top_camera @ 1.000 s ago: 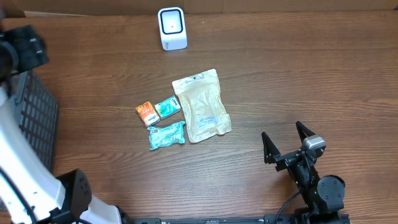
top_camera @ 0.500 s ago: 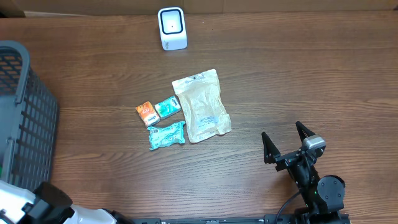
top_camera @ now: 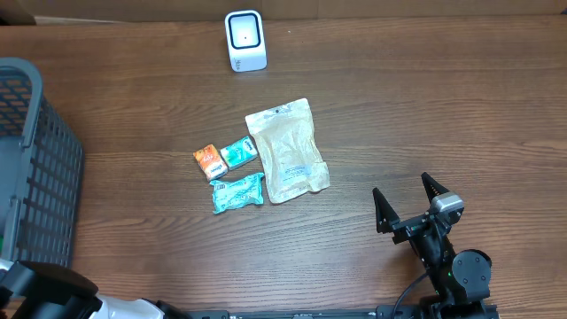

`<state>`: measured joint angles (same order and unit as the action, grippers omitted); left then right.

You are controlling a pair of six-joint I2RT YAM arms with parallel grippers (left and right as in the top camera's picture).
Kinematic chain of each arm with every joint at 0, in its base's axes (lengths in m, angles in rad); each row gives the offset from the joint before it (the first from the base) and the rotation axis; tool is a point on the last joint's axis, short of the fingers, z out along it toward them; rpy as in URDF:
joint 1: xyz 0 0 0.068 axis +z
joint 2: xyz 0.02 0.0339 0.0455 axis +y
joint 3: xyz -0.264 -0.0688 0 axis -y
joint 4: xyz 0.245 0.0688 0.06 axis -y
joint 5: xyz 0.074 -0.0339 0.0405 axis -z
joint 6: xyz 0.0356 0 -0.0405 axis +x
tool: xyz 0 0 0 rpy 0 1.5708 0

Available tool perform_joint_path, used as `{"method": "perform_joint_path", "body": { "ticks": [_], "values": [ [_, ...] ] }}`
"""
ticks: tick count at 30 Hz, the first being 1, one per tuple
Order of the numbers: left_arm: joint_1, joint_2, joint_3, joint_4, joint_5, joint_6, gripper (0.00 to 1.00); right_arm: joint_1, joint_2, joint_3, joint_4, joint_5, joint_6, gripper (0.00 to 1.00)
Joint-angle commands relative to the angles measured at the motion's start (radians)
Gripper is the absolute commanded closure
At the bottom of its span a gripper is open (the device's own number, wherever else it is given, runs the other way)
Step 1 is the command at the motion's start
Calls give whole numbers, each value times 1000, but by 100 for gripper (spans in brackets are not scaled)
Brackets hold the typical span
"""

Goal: Scan the item barcode
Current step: 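Return the left gripper to the basket and grasp the green-lidded jar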

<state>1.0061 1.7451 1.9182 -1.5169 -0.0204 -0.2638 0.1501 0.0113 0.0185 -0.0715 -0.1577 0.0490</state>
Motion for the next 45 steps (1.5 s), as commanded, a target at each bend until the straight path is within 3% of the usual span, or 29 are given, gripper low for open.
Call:
{"method": "perform_joint_path", "body": {
  "ticks": [1, 7, 31, 38, 40, 45],
  "values": [
    [23, -9, -85, 41, -49, -21, 18, -3, -7, -10, 5, -1, 2, 0],
    [31, -9, -171, 93, -150, -43, 16, -3, -7, -10, 4, -1, 2, 0],
    [61, -6, -435, 399, -140, 104, 7, -3, -7, -10, 4, -1, 2, 0],
    [61, -6, -463, 446, -151, 112, 7, -3, -7, -10, 5, -1, 2, 0],
    [61, -6, -487, 468, -174, 111, 0, -3, -7, -10, 5, -1, 2, 0],
    [61, -6, -526, 531, -174, 111, 0, -3, -7, -10, 5, -1, 3, 0]
  ]
}}
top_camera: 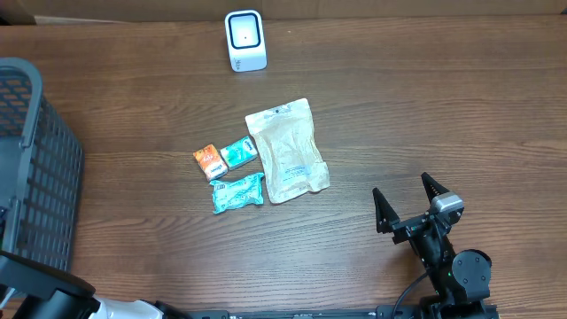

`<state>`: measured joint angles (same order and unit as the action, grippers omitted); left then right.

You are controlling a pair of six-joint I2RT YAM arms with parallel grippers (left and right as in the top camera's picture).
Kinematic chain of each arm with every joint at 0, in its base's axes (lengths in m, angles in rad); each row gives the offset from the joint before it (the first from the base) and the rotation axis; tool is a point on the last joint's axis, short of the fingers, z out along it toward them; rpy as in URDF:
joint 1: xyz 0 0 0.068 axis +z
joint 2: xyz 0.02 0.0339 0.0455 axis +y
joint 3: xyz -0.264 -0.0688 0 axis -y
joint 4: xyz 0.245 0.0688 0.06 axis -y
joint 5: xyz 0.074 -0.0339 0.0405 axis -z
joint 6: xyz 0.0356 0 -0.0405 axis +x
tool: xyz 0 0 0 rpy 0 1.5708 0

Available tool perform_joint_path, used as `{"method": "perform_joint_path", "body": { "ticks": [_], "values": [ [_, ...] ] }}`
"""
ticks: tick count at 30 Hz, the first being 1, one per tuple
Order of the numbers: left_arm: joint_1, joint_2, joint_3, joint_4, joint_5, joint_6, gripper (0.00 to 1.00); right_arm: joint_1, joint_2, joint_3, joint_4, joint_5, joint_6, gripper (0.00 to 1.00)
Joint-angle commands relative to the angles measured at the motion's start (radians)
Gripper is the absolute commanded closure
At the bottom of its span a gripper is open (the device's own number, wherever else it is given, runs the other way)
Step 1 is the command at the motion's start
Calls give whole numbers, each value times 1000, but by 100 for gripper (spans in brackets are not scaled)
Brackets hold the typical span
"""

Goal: Scan the item barcode
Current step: 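Return the left gripper to the basket and grasp the green-lidded jar, then carry the green-lidded jar out and set it above the orange box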

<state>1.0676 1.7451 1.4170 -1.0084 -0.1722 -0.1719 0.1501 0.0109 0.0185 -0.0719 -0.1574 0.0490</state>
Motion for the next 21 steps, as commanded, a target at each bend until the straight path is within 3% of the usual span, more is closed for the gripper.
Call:
{"method": "perform_joint_path", "body": {
  "ticks": [1, 15, 21],
  "values": [
    [0, -6, -29, 31, -22, 19, 0, -3, -7, -10, 5, -1, 2, 0],
    [0, 19, -90, 142, -22, 19, 0, -3, -7, -10, 5, -1, 2, 0],
    [0, 58, -90, 146, -22, 19, 7, -3, -7, -10, 5, -1, 2, 0]
  ]
}}
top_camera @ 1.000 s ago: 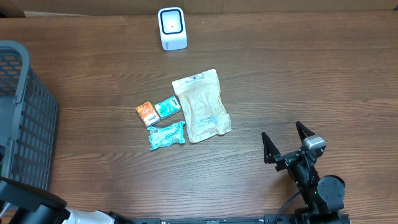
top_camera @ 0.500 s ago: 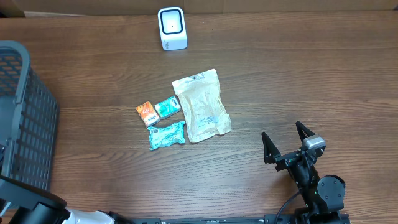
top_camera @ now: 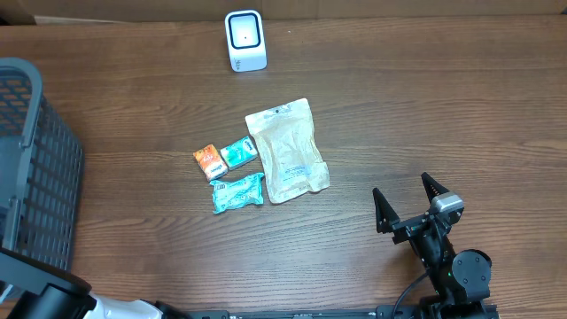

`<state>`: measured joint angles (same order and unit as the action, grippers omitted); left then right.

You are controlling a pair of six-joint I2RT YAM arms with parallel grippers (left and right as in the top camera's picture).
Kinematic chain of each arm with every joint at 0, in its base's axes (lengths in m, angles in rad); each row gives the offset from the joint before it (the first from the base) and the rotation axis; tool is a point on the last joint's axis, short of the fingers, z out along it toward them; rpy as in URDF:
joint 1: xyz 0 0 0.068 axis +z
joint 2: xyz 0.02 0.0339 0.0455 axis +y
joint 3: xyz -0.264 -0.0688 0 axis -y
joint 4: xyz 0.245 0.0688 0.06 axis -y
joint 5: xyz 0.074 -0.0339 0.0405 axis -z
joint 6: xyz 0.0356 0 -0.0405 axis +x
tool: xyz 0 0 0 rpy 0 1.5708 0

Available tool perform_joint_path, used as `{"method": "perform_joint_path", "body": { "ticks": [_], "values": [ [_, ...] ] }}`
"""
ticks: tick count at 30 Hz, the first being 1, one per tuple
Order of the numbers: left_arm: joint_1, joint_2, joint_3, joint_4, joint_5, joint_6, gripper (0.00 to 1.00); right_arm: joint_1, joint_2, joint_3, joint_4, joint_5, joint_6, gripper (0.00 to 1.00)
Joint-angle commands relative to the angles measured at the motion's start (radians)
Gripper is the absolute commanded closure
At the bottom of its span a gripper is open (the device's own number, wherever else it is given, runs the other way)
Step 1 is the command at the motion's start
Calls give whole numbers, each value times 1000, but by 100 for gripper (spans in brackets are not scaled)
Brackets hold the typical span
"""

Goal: Scan the item barcode
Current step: 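Carry the green-lidded jar out and set it above the orange box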

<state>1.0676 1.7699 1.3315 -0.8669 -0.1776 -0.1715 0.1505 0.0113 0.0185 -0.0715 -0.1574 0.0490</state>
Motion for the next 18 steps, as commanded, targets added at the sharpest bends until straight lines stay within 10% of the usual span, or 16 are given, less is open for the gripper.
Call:
{"method": "perform_joint_path", "body": {
  "ticks": [1, 8, 18],
  "values": [
    [0, 43, -5, 5, -16, 19, 10, -3, -7, -10, 4, -1, 3, 0],
    [0, 53, -5, 15, -12, 14, 37, -3, -7, -10, 4, -1, 2, 0],
    [-2, 51, 62, -38, 127, 11, 41, -3, -7, -10, 5, -1, 2, 0]
  ]
}}
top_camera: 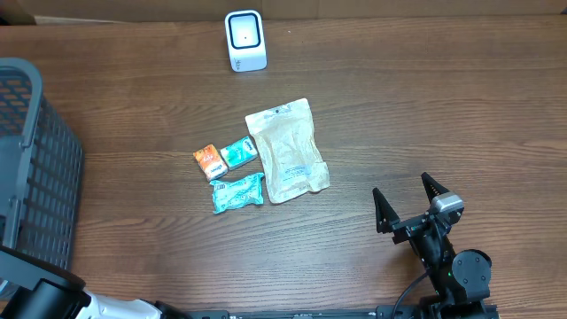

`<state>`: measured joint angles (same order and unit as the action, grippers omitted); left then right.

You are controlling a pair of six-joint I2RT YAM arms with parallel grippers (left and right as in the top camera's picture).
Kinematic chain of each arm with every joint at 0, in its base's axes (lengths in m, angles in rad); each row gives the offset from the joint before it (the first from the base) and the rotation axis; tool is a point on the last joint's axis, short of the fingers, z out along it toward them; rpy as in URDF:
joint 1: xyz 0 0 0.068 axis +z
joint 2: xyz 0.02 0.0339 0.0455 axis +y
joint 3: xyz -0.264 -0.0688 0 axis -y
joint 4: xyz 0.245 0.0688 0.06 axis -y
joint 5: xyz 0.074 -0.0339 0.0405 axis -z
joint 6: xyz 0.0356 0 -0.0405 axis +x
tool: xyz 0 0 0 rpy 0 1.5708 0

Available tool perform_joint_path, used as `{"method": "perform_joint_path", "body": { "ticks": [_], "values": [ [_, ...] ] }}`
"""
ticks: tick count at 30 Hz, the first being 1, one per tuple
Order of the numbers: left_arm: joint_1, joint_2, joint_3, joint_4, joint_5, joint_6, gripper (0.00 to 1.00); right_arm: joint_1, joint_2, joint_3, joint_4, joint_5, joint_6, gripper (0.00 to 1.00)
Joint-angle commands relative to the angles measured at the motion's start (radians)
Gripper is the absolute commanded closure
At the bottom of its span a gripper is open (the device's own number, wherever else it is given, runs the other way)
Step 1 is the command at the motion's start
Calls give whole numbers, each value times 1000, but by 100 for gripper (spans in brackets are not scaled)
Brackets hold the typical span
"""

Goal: Scan the item barcode
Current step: 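Carry the green-lidded jar out and set it above the orange box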

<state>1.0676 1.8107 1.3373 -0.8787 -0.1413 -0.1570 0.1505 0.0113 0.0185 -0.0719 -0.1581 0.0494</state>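
Observation:
A white barcode scanner (245,40) stands upright at the far edge of the table. In the middle lie a tan pouch (286,161), a small orange packet (209,162), a small green packet (237,153) and a teal wrapped packet (237,192). My right gripper (407,200) rests open near the front right, well clear of the items, with nothing between its fingers. Only a piece of the left arm (40,297) shows at the bottom left corner; its gripper is out of view.
A dark mesh basket (31,164) stands along the left edge of the brown wooden table (425,106).
The piece of left arm at the bottom left corner has shifted slightly lower in the frame. The items, scanner and right gripper are where they were.
All through, the items, the scanner and the open right gripper stayed put. Only the left arm at the bottom left corner shifted a little from moment to moment, by now sitting lower in the corner.

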Motion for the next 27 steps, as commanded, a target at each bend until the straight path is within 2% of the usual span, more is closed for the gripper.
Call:
{"method": "perform_joint_path", "body": {
  "ticks": [1, 6, 13, 16, 23, 27],
  "values": [
    [-2, 10, 93, -51, 121, -4, 42, -3, -7, -10, 5, 0, 2, 0],
    [-11, 10, 292, -170, 252, -4, 53, -3, -7, -10, 5, 0, 2, 0],
    [-80, 10, 579, -308, 402, -4, 54, -3, -7, -10, 5, 0, 2, 0],
    [-140, 6, 693, -357, 405, -3, 54, -3, -7, -10, 5, 0, 2, 0],
    [-392, -55, 1051, -478, 370, 24, 54, -3, -7, -10, 5, 0, 2, 0],
    [-533, -133, 1127, -494, 318, 24, 55, -3, -7, -10, 5, 0, 2, 0]
  ]
}}
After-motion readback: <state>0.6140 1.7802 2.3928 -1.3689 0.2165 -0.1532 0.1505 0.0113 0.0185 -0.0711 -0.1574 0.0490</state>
